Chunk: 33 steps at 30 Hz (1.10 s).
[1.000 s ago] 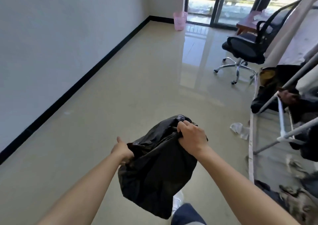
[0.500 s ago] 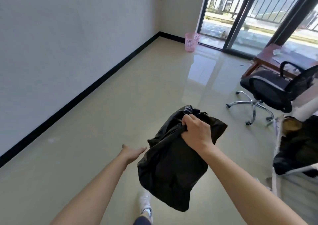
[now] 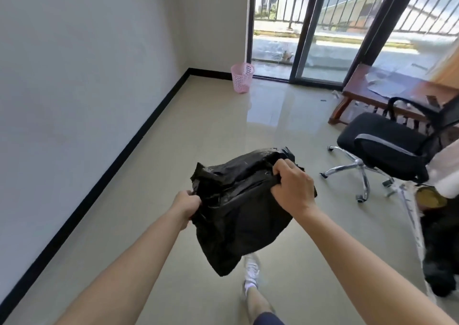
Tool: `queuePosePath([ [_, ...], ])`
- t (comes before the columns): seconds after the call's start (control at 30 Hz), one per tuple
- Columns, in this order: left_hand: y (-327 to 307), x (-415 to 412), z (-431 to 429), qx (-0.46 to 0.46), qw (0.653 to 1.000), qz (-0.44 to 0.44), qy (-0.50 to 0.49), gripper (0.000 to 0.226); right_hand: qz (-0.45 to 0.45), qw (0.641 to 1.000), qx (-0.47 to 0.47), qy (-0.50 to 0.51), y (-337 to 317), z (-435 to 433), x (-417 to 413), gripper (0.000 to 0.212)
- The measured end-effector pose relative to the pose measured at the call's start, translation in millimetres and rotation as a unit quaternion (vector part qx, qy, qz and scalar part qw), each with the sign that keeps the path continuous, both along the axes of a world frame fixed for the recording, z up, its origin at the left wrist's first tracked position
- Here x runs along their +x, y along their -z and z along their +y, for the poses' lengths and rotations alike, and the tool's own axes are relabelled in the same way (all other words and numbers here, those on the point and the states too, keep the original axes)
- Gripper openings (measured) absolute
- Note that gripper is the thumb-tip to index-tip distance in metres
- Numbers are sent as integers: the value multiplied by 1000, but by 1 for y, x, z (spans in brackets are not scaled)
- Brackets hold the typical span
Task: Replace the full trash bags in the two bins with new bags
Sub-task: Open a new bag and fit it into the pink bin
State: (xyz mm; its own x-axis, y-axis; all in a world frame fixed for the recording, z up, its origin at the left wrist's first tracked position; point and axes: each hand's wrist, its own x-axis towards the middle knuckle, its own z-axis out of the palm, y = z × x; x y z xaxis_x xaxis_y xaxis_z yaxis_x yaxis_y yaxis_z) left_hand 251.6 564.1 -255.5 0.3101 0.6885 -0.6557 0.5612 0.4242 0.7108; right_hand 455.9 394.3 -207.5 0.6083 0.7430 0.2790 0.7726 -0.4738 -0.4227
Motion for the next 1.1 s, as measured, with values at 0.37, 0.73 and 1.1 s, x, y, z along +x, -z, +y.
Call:
queuePosePath([
  [0.37, -89, 220, 254, 202, 975, -85, -46, 18, 248, 959, -135, -12, 7, 271, 212, 63],
  [0.73, -64, 372, 528, 332, 940, -77, 5, 27, 143, 965, -211, -59, -1, 587, 370, 41],
  [1.1, -70, 576, 741, 646, 687, 88, 320, 55, 251, 962, -103, 28, -36, 784, 543, 40],
])
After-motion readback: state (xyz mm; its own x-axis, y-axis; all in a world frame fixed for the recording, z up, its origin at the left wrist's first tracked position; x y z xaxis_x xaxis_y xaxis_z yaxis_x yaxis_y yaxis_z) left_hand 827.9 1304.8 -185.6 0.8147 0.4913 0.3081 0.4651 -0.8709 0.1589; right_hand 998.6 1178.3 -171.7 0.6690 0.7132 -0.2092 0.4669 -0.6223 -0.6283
